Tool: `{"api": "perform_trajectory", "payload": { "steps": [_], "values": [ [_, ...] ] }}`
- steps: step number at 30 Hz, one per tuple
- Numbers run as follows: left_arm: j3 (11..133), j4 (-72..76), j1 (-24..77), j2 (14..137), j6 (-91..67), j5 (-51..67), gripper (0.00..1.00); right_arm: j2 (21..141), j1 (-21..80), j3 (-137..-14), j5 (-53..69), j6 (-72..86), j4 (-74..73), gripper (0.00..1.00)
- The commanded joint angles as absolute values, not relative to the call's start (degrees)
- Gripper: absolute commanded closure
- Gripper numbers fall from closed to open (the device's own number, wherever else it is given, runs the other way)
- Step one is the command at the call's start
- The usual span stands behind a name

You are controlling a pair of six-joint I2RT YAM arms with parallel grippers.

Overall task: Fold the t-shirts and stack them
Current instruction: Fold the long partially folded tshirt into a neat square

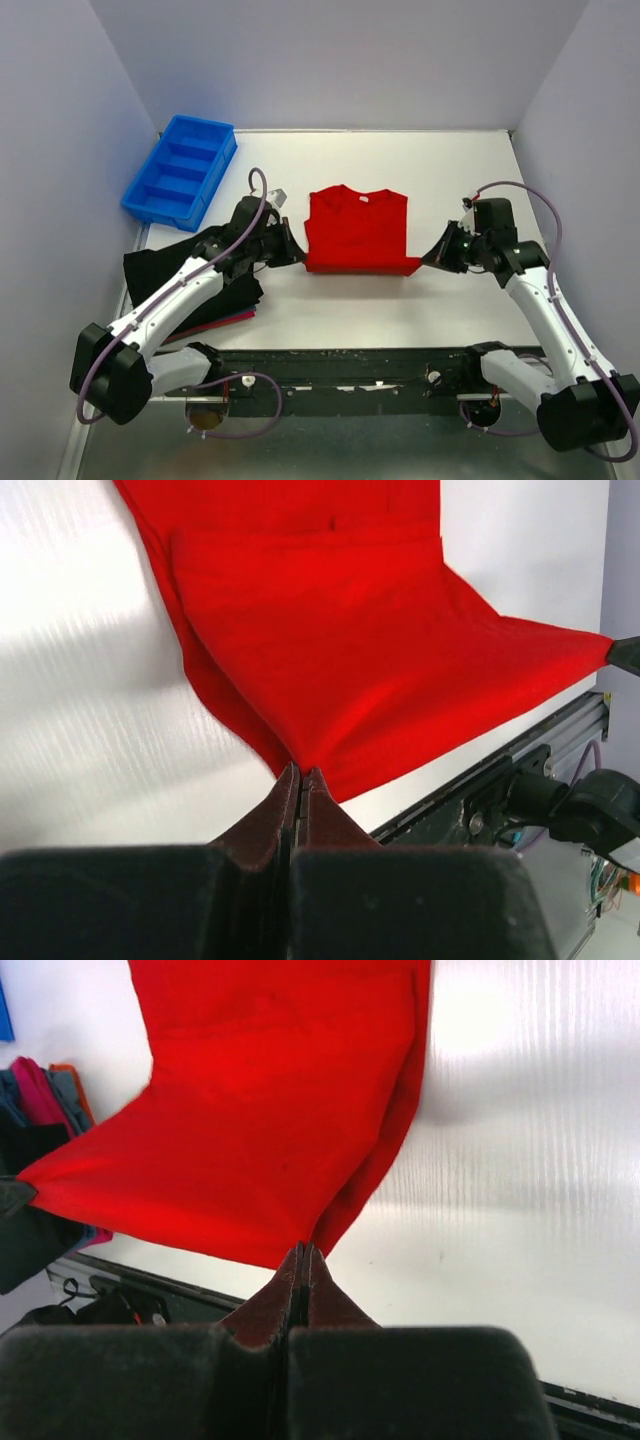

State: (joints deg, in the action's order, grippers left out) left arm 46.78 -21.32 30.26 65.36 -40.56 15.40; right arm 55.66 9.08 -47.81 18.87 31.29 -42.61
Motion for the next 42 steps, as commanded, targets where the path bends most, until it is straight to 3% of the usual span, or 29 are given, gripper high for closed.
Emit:
{"api": "perform_trajectory", "payload": {
  "steps": [1,17,28,29,31,32,34,38,42],
  "values": [
    [53.3,-25.0,29.0,69.0,-39.9,12.6,1.00,60.7,9.1,-55.0,15.2,32.2,-45.3,0.99],
    [81.5,-20.5,21.4,100.5,-40.2,11.2,1.00,100.3,7.6,-89.3,7.4,32.3,-45.1,0.99],
    [108.2,-25.5,18.2,126.8,-39.6,13.2,1.00,126.1,4.4,-114.1,13.6,31.5,-46.1,0.99],
    [110.0,-26.1,17.9,128.7,-39.9,13.8,0.96,129.1,4.2,-117.0,14.0,31.6,-47.3,0.91],
    [113.1,-26.5,17.8,132.1,-40.2,14.8,0.55,133.8,4.0,-123.3,13.2,32.0,-50.6,0.61],
    [113.3,-26.1,17.8,132.8,-40.2,15.6,0.43,135.0,4.0,-124.4,12.5,32.1,-51.9,0.51],
    [111.6,-24.4,17.8,132.2,-39.8,15.7,0.16,133.6,4.0,-121.8,12.0,31.7,-50.7,0.49],
    [105.7,-21.5,17.8,128.2,-38.5,13.9,0.13,124.9,4.0,-106.6,10.9,31.0,-40.9,0.51],
    [102.4,-20.7,17.8,126.8,-37.1,13.5,0.14,121.8,4.0,-100.4,10.8,29.8,-39.1,0.51]
  ]
}}
